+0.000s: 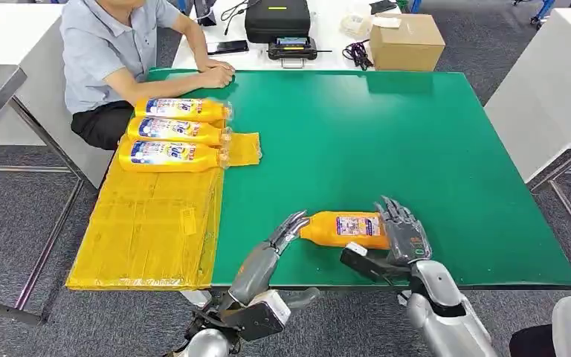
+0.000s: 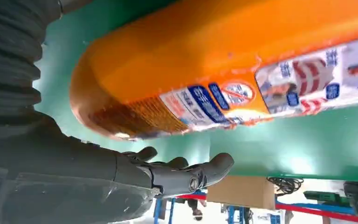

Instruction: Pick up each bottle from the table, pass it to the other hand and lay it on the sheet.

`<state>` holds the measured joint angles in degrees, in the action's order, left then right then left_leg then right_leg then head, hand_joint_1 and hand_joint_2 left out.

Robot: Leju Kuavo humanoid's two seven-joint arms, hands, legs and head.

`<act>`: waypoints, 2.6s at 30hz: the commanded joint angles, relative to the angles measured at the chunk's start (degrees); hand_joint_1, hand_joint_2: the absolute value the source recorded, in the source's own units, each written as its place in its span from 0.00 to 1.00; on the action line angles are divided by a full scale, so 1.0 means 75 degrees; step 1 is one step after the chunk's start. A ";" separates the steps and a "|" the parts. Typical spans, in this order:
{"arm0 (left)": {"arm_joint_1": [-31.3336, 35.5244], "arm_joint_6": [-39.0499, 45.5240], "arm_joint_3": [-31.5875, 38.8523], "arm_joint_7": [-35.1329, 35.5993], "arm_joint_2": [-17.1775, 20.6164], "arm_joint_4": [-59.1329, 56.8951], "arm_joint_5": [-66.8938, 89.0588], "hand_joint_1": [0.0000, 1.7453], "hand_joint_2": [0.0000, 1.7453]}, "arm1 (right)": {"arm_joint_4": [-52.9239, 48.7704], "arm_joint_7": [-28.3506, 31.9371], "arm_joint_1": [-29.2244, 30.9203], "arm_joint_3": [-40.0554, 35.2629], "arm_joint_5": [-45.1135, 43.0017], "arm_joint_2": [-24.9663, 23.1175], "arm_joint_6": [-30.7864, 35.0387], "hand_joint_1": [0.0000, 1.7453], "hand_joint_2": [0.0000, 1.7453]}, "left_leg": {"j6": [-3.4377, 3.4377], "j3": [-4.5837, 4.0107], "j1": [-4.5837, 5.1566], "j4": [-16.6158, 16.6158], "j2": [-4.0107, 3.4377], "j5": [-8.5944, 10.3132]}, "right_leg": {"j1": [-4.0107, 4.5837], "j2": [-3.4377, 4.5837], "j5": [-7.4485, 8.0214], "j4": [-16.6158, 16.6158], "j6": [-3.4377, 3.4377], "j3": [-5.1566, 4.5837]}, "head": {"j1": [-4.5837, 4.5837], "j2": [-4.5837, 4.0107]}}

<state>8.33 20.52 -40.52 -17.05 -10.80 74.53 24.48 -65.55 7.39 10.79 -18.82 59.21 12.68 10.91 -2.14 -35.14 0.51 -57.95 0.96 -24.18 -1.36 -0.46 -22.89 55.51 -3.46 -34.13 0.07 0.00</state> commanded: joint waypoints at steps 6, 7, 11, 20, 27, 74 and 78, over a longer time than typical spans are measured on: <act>0.0173 0.0059 -0.0085 0.0129 0.0116 -0.0448 0.0136 0.00 1.00 | 0.0265 -0.0654 0.0806 -0.0874 0.0635 0.0211 -0.0299 0.00 1.00 | 0.0022 0.0041 -0.0014 -0.0003 -0.0037 -0.0022 | 0.0016 0.0030 -0.0010 -0.0004 0.0026 0.0033 | 0.0000 0.0000; 0.0173 0.0059 -0.0085 0.0129 0.0116 -0.0448 0.0136 0.00 1.00 | 0.0265 -0.0654 0.0806 -0.0874 0.0635 0.0211 -0.0299 0.00 1.00 | 0.0016 0.0027 -0.0008 0.0001 -0.0023 -0.0012 | 0.0008 0.0018 -0.0006 -0.0003 0.0018 0.0021 | 0.0000 0.0000; 0.0173 0.0064 -0.0083 0.0130 0.0111 -0.0451 0.0154 0.00 1.00 | 0.0330 -0.0668 0.0841 -0.0893 0.0606 0.0223 -0.0335 0.00 1.00 | 0.0016 0.0025 -0.0010 0.0001 -0.0020 -0.0012 | 0.0010 0.0016 -0.0005 -0.0005 0.0018 0.0022 | 0.0000 0.0000; 0.0238 0.0057 -0.0126 0.0100 0.0075 -0.0600 0.0138 0.00 1.00 | 0.1045 -0.0465 0.0985 -0.0872 -0.0103 0.0340 -0.0823 0.17 1.00 | 0.0020 0.0041 -0.0014 0.0003 -0.0018 -0.0016 | 0.0015 0.0012 -0.0009 -0.0010 0.0024 0.0039 | 0.0000 0.0000; 0.0293 0.0038 -0.0187 0.0073 0.0052 -0.0710 0.0112 0.00 1.00 | 0.1374 -0.0367 0.0963 -0.0871 -0.0461 0.0503 -0.1078 0.41 1.00 | 0.0017 0.0036 -0.0010 0.0003 -0.0012 -0.0013 | 0.0011 0.0008 -0.0009 -0.0009 0.0019 0.0035 | 0.0000 0.0000; -0.0117 0.2378 0.0875 -0.2500 -0.0366 -0.0874 -0.6482 0.00 1.00 | -0.1748 0.2330 -0.0534 0.0885 -0.7552 -0.1249 -0.2252 1.00 1.00 | 0.0017 0.0036 -0.0014 0.0001 -0.0035 -0.0016 | 0.0013 0.0033 -0.0006 -0.0004 0.0022 0.0028 | 0.0003 0.0000; -0.0097 0.2372 0.0835 -0.2434 -0.0358 -0.0852 -0.6572 0.00 1.00 | -0.1822 0.2324 -0.0563 0.0839 -0.7630 -0.1295 -0.2289 1.00 1.00 | 0.0024 0.0040 -0.0014 0.0000 -0.0036 -0.0021 | 0.0014 0.0035 -0.0011 -0.0001 0.0028 0.0032 | 0.0000 0.0000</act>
<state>6.55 38.27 -34.62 -35.76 -14.56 69.48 -23.56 -79.82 24.68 4.75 -12.59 3.36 5.03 -5.42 -2.14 -35.09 0.51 -57.94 0.92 -24.20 -1.36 -0.40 -22.90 55.51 -3.46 -34.08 0.07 0.00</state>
